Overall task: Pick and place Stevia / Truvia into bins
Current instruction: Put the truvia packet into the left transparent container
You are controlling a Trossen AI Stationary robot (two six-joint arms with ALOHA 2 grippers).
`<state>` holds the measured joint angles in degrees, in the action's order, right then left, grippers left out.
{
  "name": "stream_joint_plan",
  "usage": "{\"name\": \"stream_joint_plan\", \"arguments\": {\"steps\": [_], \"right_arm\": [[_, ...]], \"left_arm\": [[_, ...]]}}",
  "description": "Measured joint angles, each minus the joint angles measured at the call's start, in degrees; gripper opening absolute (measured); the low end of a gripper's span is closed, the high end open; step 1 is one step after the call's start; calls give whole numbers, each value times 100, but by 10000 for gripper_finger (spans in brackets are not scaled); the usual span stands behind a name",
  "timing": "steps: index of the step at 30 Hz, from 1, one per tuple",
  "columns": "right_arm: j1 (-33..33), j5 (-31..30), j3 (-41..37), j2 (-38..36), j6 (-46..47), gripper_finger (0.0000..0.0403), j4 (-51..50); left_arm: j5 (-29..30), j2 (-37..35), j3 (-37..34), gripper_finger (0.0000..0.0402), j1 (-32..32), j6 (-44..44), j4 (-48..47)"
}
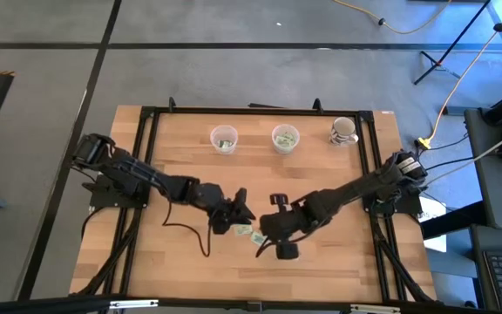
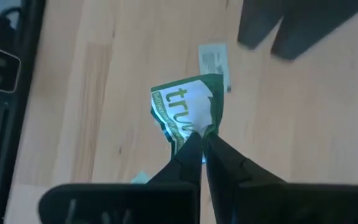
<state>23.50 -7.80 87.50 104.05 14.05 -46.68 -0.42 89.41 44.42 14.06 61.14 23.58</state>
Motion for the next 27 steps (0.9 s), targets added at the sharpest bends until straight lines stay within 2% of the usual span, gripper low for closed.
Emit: {"name": "stream_joint_plan", "arguments": {"steps": [6, 17, 20, 27], "right_arm": [[-158, 189, 46, 0, -314, 14, 381], [-381, 195, 46, -2, -260, 14, 488], [-379, 200, 46, -2, -265, 14, 488], [-379, 200, 46, -9, -274, 14, 481]], "left_arm": [[435, 54, 0, 112, 101, 176, 287], [342, 54, 0, 104, 328, 792, 368], [370, 54, 0, 89, 380, 912, 362], [945, 54, 0, 26, 396, 915, 338]]}}
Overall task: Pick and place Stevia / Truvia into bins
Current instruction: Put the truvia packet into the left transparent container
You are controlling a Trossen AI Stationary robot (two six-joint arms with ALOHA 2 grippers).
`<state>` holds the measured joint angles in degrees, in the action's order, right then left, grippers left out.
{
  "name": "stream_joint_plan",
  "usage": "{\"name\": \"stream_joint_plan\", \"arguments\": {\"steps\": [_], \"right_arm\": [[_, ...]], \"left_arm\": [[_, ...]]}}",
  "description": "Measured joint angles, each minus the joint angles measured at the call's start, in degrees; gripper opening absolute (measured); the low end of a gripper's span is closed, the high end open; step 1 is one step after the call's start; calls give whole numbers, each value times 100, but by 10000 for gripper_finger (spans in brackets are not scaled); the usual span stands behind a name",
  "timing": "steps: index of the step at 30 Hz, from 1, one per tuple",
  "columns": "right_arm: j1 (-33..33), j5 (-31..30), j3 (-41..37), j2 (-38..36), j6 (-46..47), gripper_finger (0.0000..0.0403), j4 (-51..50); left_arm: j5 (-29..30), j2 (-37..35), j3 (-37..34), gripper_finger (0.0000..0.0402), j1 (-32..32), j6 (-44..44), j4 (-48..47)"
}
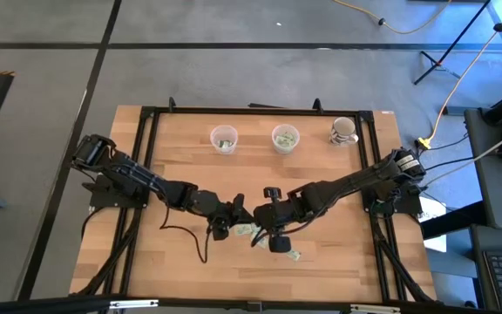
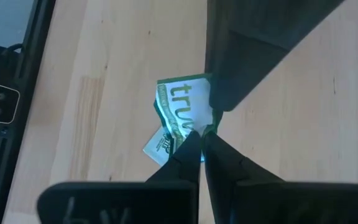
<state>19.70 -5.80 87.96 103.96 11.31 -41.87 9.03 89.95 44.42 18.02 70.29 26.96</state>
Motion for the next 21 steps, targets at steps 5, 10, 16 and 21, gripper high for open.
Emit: {"name": "stream_joint_plan", "arguments": {"steps": [5, 10, 16, 21], "right_arm": [[2, 4, 0, 0, 13, 14, 0], [2, -56, 0, 0, 57, 15, -8], [2, -197, 9, -2, 260, 64, -387], [4, -510, 7, -2, 654, 119, -890]], "left_arm": [[22, 0, 0, 5, 0, -1, -3], [37, 0, 0, 2, 0, -1, -5], [59, 0, 0, 2, -2, -60, -18], [290, 0, 0, 2, 0, -436, -18]]}}
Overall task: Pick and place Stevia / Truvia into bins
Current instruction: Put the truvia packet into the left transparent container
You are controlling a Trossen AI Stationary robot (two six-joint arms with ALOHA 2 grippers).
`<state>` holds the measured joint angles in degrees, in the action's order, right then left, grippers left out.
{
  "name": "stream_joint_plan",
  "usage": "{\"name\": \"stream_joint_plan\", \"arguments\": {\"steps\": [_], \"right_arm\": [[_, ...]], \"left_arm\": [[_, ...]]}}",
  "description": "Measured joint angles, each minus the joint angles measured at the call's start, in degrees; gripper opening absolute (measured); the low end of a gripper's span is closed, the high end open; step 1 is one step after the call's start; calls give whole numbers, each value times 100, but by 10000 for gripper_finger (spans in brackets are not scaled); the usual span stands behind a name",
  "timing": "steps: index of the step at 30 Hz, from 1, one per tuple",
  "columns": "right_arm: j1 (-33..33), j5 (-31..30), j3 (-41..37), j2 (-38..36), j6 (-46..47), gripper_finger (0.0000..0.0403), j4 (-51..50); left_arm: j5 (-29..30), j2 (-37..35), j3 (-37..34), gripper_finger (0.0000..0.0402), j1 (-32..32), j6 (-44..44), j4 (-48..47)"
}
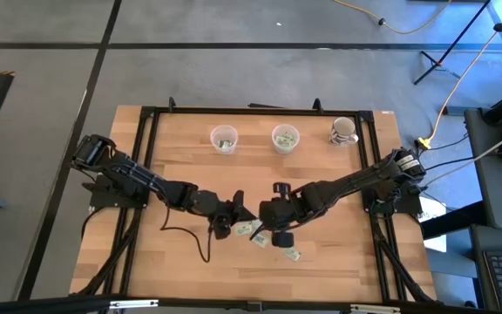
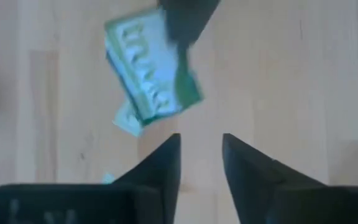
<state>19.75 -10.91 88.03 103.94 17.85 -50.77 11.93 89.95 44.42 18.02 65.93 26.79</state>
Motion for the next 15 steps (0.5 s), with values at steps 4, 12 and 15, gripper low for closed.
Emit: {"name": "stream_joint_plan", "arguments": {"steps": [4, 12, 15], "right_arm": [[0, -25, 0, 0, 271, 151, -517], [47, -175, 0, 0, 924, 172, -1451], [163, -359, 0, 0, 1021, 172, -1612]], "left_arm": [[675, 0, 0, 2, 0, -501, -3], [2830, -39, 0, 2, -277, -1800, -1019], [2849, -217, 0, 2, -571, -2438, -1805]]}}
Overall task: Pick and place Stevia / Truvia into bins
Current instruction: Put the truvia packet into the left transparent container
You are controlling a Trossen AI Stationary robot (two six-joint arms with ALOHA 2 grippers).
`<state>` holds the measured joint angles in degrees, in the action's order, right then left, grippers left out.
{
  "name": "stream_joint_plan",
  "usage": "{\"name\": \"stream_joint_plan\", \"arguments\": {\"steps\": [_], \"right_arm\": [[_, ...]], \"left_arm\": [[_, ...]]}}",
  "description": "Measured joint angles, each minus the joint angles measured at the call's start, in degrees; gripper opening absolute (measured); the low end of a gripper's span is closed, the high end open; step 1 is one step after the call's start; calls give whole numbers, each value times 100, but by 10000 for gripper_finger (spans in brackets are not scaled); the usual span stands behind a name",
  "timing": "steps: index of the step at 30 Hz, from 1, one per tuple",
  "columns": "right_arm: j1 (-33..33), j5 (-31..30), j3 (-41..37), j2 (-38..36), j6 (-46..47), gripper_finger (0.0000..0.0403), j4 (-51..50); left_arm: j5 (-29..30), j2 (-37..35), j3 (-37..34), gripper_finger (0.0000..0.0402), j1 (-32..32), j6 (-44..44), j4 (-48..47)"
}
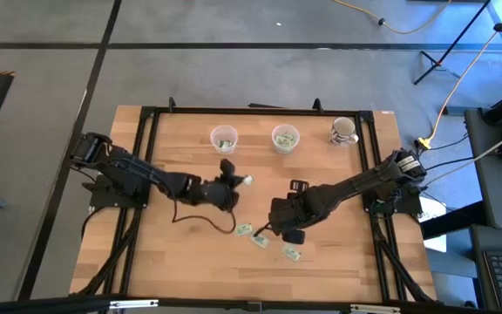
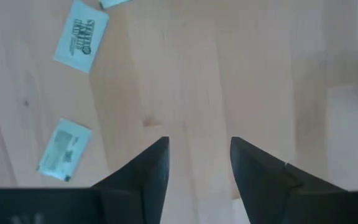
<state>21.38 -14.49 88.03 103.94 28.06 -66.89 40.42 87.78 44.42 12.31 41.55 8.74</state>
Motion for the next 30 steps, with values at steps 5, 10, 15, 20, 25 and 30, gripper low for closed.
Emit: {"name": "stream_joint_plan", "arguments": {"steps": [5, 10, 15, 20, 25, 30], "right_arm": [[194, -579, 0, 0, 8, 172, -86], [293, -799, 0, 0, 12, 172, -96], [293, -849, -24, 0, 10, 172, -150], [291, -858, -24, 0, 1, 172, -168], [293, -858, -24, 0, 1, 172, -164], [293, -855, -24, 0, 12, 172, -164]], "left_arm": [[-91, -604, 0, 2, -676, -1275, -1198], [-205, -1075, 0, 2, -1445, -2396, -1605], [195, -1142, 0, 3, -1985, -2697, -1890], [-145, -1002, 0, 2, -2321, -2730, -2047], [-157, -672, 0, 3, -2563, -2744, -2023], [-155, -482, 0, 9, -2677, -2752, -2012]]}}
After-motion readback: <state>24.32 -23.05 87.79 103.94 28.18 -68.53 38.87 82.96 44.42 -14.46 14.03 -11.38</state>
